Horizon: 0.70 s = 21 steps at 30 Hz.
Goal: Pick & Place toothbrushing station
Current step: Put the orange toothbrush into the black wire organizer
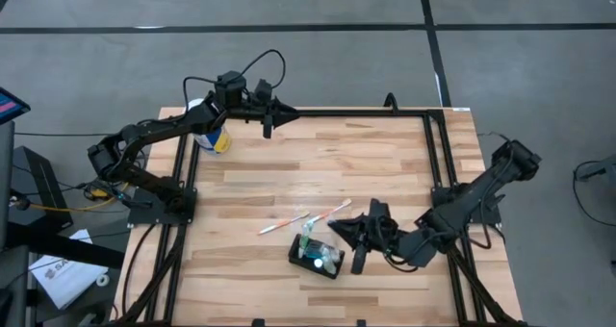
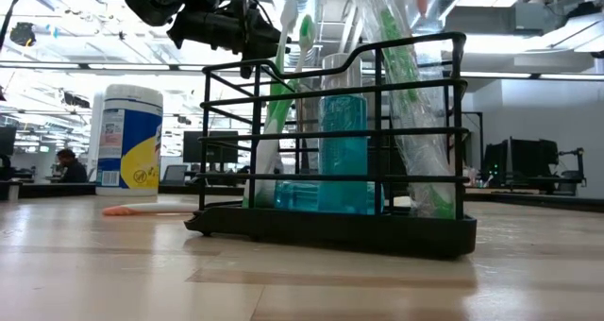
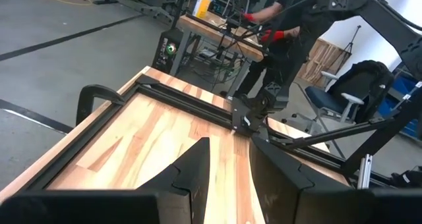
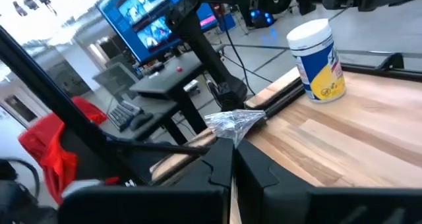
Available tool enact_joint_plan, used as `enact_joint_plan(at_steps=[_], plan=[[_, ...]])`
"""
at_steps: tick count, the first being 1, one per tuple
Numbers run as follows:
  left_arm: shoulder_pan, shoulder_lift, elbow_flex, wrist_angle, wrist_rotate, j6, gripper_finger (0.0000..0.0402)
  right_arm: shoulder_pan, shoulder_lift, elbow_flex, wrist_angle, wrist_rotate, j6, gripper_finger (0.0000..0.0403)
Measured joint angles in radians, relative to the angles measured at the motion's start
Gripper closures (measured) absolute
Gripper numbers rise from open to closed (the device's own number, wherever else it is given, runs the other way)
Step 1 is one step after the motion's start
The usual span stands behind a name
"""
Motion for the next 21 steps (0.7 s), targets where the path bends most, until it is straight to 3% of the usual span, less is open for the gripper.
enact_joint_plan(at_steps=[10,21], plan=[[0.000,0.000,0.000,-0.002,0.021,0.004,0.0300,-0.016,0.088,0.000,0.143,0.029,-0.026,0.0403],[-0.006,0.000,0.000,-0.004,0.054,0.025,0.0300,-0.025,0.125,0.000,0.178,0.030,-0.035,0.0403]])
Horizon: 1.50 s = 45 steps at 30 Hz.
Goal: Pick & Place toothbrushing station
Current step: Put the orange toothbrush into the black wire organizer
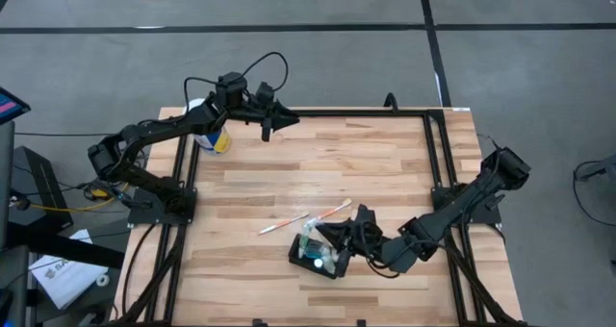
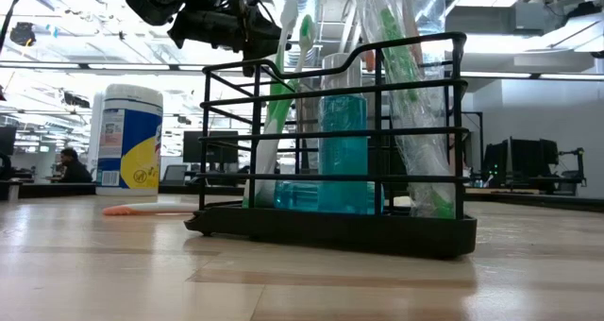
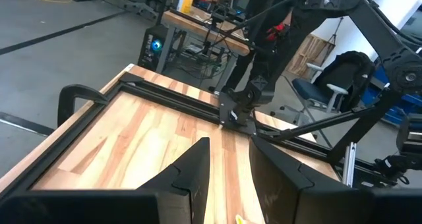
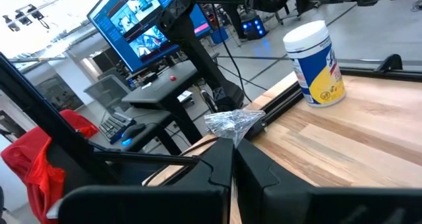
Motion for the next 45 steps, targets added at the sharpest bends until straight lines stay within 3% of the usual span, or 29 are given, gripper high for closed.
enact_joint_plan(at_steps=[27,45], plan=[[-0.063,0.000,0.000,-0.012,-0.001,-0.005,0.0300,0.097,-0.009,0.000,-0.032,0.077,-0.009,0.0403],[-0.063,0.000,0.000,-0.017,-0.002,-0.003,0.0300,0.099,0.009,0.001,-0.249,0.081,0.227,0.0403]])
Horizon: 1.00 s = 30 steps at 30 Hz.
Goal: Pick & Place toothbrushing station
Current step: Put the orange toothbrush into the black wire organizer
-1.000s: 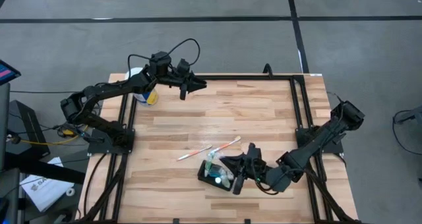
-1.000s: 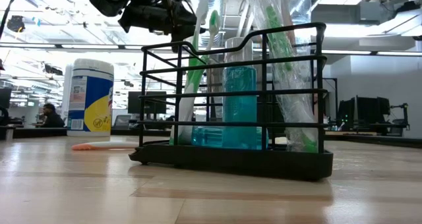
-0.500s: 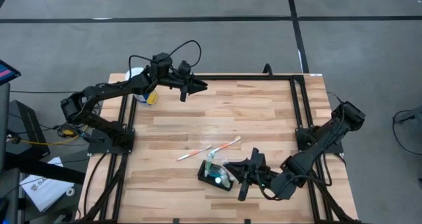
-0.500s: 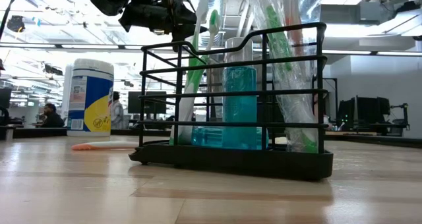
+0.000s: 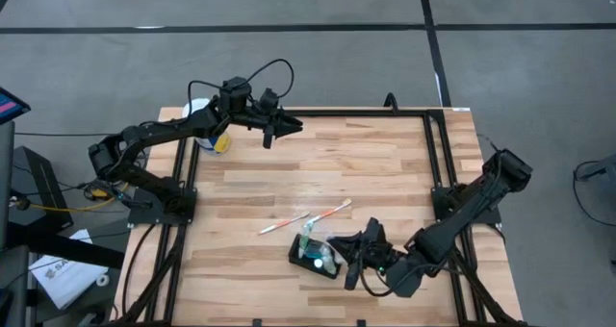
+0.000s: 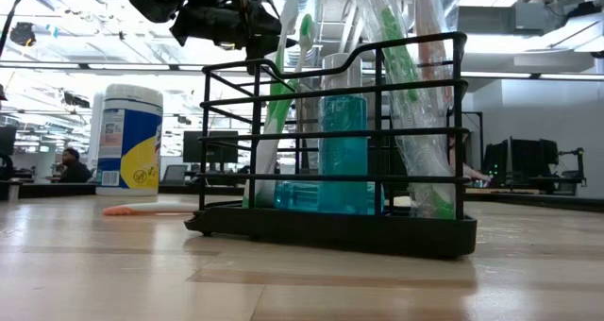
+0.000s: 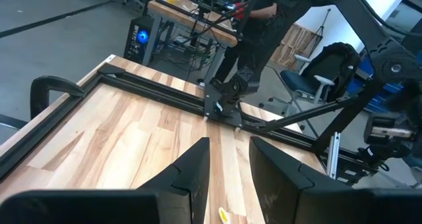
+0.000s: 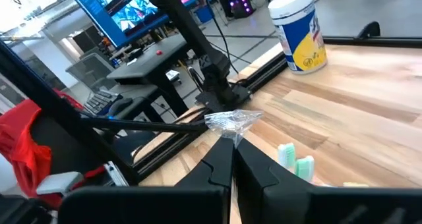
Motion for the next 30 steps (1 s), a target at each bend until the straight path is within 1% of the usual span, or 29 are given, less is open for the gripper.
enact_joint_plan(at_steps=[2,7,12,17,23,26,30], plan=[[0.000,0.000,0.000,-0.002,0.000,0.000,0.0300,0.000,0.009,-0.003,-0.008,0.010,0.001,0.0403],[0.000,0.001,0.000,-0.007,0.000,0.028,0.0300,0.006,0.042,-0.011,-0.005,0.043,0.063,0.0403],[0.000,0.007,0.000,-0.003,0.000,0.034,0.0300,0.018,0.100,-0.012,0.002,0.066,0.177,0.0403],[-0.003,0.029,0.000,-0.003,0.000,0.035,0.0300,0.044,0.152,-0.012,0.002,0.137,0.272,0.0403],[-0.017,0.093,0.000,-0.002,0.000,0.036,0.0300,0.077,0.218,-0.011,-0.003,0.203,0.384,0.0403],[-0.027,0.129,0.000,0.021,0.000,0.036,0.0300,0.084,0.244,-0.011,-0.019,0.237,0.442,0.0403],[-0.032,0.143,0.000,0.076,0.000,0.036,0.0300,0.084,0.248,-0.009,-0.113,0.254,0.571,0.0403]])
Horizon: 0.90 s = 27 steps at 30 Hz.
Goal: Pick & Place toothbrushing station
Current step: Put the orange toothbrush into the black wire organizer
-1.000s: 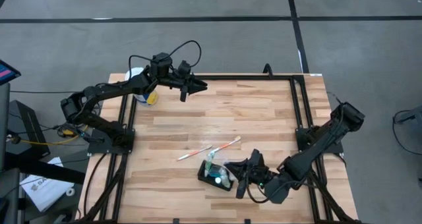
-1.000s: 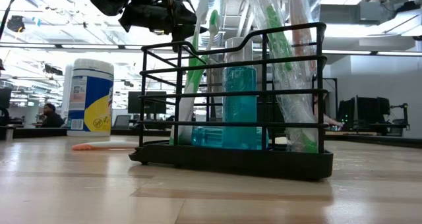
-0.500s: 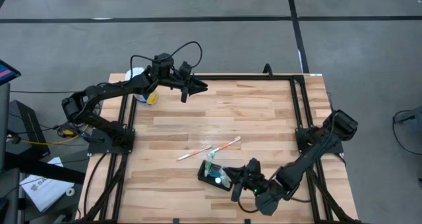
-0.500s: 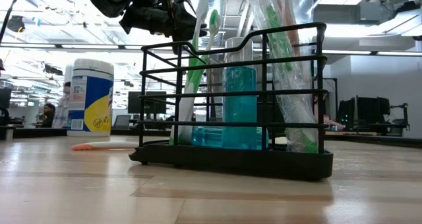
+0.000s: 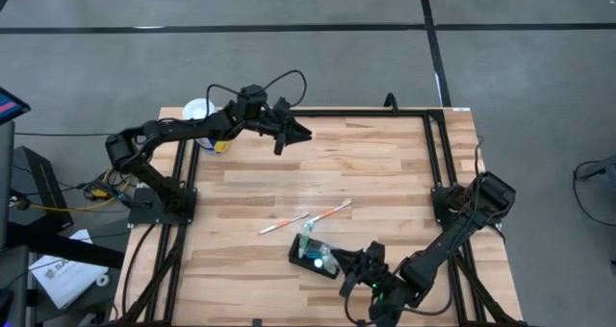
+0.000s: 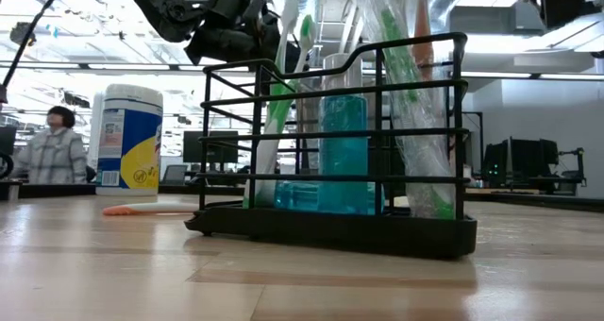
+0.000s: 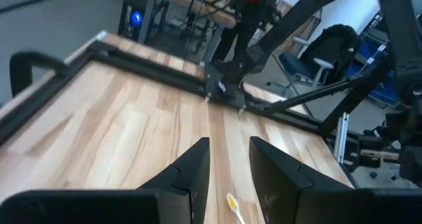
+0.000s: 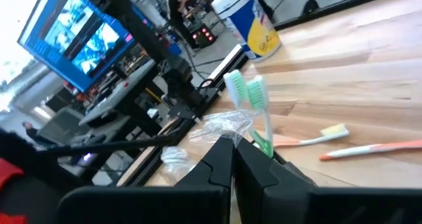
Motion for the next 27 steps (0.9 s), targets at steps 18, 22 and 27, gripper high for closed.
enact_joint_plan(at_steps=[18,22,27], plan=[[0.053,-0.214,0.000,0.068,0.000,-0.112,0.0299,-0.011,-0.296,-0.003,-0.159,-0.062,-0.162,0.0127],[0.051,-0.276,0.000,0.069,0.015,-0.179,0.0299,-0.024,-0.394,-0.003,-0.084,-0.054,-0.381,0.0121],[0.055,-0.342,0.002,-0.011,0.144,-0.292,0.0301,-0.098,-0.545,-0.003,-0.032,-0.054,-0.674,0.0126]])
